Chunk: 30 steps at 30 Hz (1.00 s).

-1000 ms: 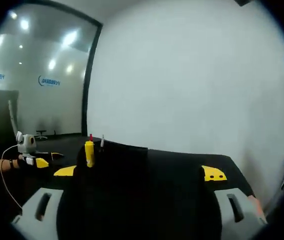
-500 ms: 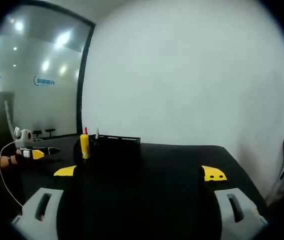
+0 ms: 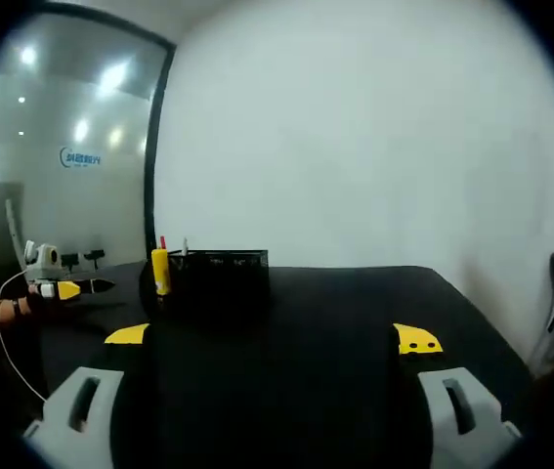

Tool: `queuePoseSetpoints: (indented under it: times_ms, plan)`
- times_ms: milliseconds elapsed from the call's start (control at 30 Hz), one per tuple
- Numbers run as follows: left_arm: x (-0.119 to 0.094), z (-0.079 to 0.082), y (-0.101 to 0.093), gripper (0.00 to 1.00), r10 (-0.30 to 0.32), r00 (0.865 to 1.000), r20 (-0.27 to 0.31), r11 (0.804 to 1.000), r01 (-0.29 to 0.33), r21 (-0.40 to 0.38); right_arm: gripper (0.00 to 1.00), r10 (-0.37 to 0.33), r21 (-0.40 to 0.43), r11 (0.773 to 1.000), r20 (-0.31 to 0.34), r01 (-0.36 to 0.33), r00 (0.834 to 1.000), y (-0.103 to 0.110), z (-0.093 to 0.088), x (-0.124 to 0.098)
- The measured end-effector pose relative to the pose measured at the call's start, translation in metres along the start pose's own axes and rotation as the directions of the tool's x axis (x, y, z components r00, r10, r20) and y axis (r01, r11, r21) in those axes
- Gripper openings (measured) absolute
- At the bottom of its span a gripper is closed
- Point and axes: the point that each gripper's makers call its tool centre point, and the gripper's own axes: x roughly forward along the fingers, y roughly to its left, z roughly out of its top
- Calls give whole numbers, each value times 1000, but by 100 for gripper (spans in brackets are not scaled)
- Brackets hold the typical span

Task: Pick up pens and glue sticks and place them into the holder.

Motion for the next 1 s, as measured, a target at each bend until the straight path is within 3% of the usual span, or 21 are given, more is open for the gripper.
queuePoseSetpoints:
  times_ms: [600, 1000]
  plan:
    - [0, -1, 0, 96, -1, 1000, -8, 1000, 1, -4, 93, -14, 14, 1000, -37, 15, 999, 8, -31, 9]
    - [0, -1, 0, 96, -3, 1000, -5, 1000, 3, -17, 93, -14, -110, 994, -50, 9, 999, 13, -37, 19]
